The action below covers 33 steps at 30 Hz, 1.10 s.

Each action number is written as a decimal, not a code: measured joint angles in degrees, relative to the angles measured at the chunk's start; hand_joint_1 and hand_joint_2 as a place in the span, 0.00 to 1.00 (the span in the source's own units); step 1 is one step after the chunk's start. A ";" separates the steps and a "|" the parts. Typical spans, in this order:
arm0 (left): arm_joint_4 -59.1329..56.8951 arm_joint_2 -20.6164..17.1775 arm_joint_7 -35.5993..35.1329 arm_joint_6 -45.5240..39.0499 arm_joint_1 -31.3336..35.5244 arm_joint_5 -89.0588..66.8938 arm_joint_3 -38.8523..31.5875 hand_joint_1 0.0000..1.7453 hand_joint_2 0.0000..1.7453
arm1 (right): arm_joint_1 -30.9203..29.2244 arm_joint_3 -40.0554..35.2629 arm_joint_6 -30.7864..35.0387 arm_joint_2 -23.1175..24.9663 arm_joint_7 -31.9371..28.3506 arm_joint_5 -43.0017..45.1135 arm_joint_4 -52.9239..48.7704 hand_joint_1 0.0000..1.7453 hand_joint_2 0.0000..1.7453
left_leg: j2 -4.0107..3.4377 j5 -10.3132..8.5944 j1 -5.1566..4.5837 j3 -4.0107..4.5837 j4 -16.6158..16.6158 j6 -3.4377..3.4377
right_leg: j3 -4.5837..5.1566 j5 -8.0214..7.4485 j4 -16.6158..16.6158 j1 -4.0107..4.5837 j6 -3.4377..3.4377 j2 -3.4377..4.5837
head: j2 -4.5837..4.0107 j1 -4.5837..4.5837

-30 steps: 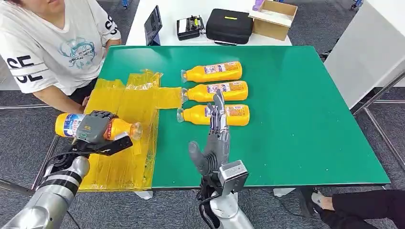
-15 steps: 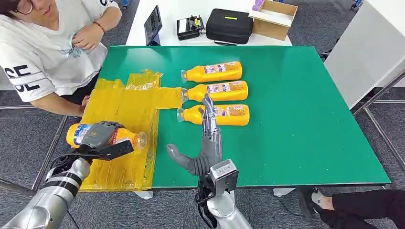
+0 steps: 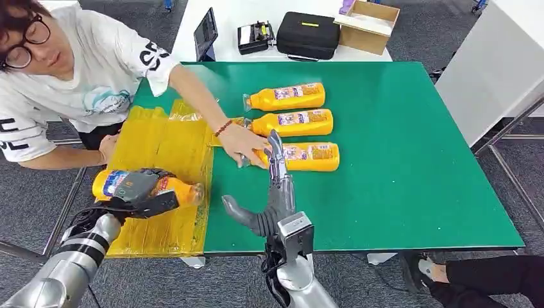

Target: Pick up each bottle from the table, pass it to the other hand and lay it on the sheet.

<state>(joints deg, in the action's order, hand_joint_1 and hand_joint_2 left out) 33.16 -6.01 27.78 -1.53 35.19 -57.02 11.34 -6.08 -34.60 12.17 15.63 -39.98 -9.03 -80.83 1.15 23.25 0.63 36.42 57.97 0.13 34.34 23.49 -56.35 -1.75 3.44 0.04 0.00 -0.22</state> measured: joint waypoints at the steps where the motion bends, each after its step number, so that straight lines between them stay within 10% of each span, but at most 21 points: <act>1: -0.02 -0.09 0.37 0.59 -0.10 0.72 0.02 0.00 0.00 | -0.05 0.04 0.00 0.02 0.09 0.15 0.26 0.00 1.00 | 0.00 0.00 0.00 0.00 0.00 0.00 | 0.00 0.00 0.00 0.00 0.00 0.00 | 0.00 0.00; 4: 0.02 -0.46 1.95 3.19 -0.32 3.72 0.07 0.00 0.00 | -0.21 0.13 0.83 0.07 0.11 -0.55 1.16 0.00 1.00 | 0.03 0.00 0.00 -0.02 0.00 0.00 | -0.04 0.00 0.00 0.00 0.00 -0.01 | 0.00 0.00; 5: 0.29 -0.52 2.58 4.42 -0.58 5.45 0.07 0.00 1.00 | -0.28 0.13 1.25 0.11 0.11 -0.94 1.49 0.00 1.00 | 0.03 0.00 0.00 -0.05 0.00 0.00 | -0.06 0.00 0.00 0.00 0.00 -0.01 | 0.00 0.00; 12: 2.86 -1.33 4.50 10.45 -2.21 11.54 1.14 0.00 1.00 | -0.54 0.31 1.27 0.24 0.09 -1.03 3.08 0.00 1.00 | 0.06 0.00 0.00 -0.13 -0.01 0.00 | -0.17 0.02 0.02 0.00 -0.02 -0.03 | 0.00 0.00; 13: 3.06 -1.46 4.50 10.66 -2.30 11.71 1.20 0.00 0.00 | -0.57 0.33 1.27 0.24 0.09 -1.03 3.25 0.00 1.00 | 0.06 0.00 0.00 -0.14 -0.01 0.00 | -0.17 0.02 0.02 0.00 -0.02 -0.03 | 0.00 0.00; 22: 4.57 -1.66 4.07 10.30 -4.09 20.81 1.05 0.00 0.00 | -0.85 0.33 0.63 0.33 0.44 -0.74 4.81 0.00 1.00 | 0.03 -0.02 0.00 -0.20 -0.01 -0.01 | -0.18 0.02 0.01 0.00 -0.01 -0.02 | 0.00 0.00; 33: 10.06 7.44 3.46 -6.80 -7.62 41.84 -13.73 0.00 0.00 | -1.90 -0.09 0.00 0.46 3.74 -3.59 9.07 0.00 1.00 | 0.03 -0.01 -0.01 -0.08 -0.01 -0.01 | -0.07 0.00 0.02 0.00 0.00 -0.01 | 0.00 0.00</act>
<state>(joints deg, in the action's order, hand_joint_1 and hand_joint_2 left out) 43.21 1.42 31.24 -8.33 27.57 -15.18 -2.39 -7.98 -34.69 12.17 16.09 -36.24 -12.61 -71.75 1.18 23.24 0.63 36.34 57.97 0.12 34.27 23.50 -56.33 -1.75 3.43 0.03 0.00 -0.22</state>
